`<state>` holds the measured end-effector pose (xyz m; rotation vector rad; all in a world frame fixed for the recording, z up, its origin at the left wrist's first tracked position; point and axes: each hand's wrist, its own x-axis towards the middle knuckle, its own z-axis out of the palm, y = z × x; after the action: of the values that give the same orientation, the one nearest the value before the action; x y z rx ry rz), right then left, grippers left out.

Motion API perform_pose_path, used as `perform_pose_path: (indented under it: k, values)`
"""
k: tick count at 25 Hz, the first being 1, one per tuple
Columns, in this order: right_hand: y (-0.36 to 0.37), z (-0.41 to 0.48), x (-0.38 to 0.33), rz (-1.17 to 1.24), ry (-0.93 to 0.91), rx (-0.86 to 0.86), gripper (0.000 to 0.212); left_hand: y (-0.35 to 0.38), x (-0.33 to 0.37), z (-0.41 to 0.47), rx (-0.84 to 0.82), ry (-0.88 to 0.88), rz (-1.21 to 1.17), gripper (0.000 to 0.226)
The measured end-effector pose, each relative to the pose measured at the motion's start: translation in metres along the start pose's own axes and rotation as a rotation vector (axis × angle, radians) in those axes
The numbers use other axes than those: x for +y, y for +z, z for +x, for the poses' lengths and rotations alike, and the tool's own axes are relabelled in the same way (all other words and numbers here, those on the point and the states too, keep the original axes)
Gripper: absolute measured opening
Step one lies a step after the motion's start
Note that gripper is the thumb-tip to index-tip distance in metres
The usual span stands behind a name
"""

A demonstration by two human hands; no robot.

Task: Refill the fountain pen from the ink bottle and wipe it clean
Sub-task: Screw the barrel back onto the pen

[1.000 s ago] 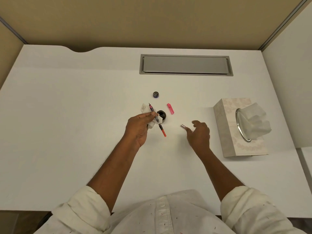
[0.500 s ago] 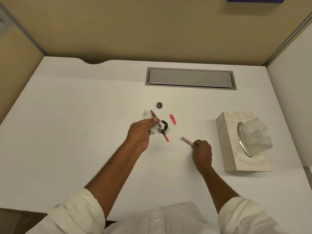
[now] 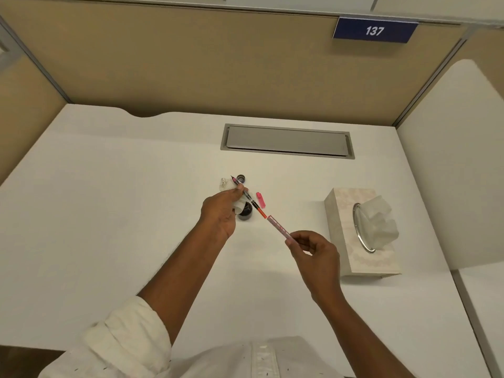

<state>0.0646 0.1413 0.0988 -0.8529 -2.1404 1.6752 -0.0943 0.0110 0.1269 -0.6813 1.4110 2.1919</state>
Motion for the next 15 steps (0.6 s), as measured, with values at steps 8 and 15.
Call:
perform_pose_path:
  k: [8, 15]
  values:
    - [-0.027, -0.009, -0.011, -0.026, -0.086, 0.035, 0.026, 0.016, -0.012, -0.026, 0.029, 0.03, -0.053, 0.008]
    - [-0.034, -0.009, -0.01, -0.006, -0.096, 0.013, 0.022, 0.024, -0.02, -0.035, 0.104, 0.067, -0.098, 0.011]
